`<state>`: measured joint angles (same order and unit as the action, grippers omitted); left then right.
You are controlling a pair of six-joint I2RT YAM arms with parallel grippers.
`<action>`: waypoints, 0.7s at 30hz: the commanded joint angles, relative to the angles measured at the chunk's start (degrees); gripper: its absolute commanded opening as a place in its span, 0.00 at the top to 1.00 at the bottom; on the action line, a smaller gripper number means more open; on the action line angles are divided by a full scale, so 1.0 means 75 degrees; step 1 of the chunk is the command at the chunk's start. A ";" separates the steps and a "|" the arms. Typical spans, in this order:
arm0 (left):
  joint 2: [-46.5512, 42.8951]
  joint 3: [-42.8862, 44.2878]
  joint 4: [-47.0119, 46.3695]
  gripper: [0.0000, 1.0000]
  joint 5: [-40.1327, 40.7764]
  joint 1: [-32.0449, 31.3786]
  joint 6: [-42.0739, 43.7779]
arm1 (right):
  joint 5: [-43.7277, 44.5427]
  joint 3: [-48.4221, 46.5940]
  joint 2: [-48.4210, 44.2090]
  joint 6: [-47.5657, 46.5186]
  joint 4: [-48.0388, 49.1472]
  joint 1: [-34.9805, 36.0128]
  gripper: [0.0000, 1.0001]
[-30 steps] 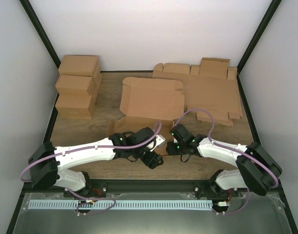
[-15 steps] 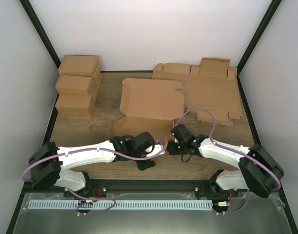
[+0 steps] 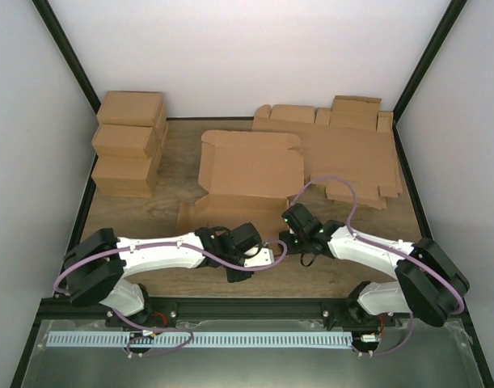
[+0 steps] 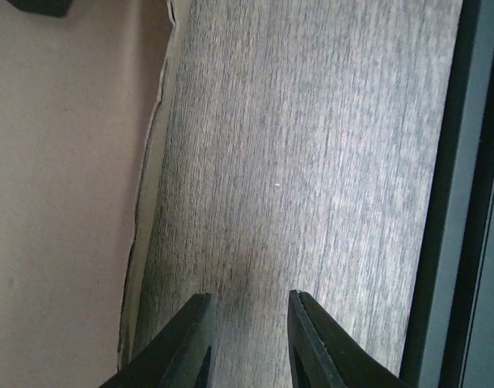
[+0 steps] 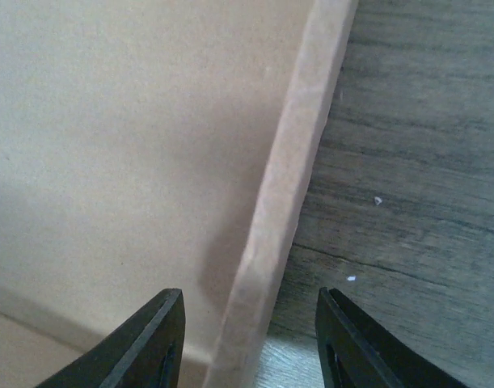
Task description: Fold the paper box
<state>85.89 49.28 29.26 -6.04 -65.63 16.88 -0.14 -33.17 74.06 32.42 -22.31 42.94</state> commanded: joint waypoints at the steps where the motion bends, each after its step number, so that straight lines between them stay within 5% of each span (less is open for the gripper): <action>1: 0.0146 -0.0018 -0.0052 0.73 0.0080 -0.0027 0.0293 | 0.0395 -0.0439 -0.0007 0.0026 -0.0149 0.0029 0.53; 21: -0.1006 0.0274 0.0001 0.65 0.1117 0.0183 0.0253 | 0.0204 -0.0475 0.0080 -0.0081 -0.0151 -0.0123 0.53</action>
<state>79.53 50.11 29.43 0.27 -65.23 18.04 1.28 -35.73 74.22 32.14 -23.22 42.19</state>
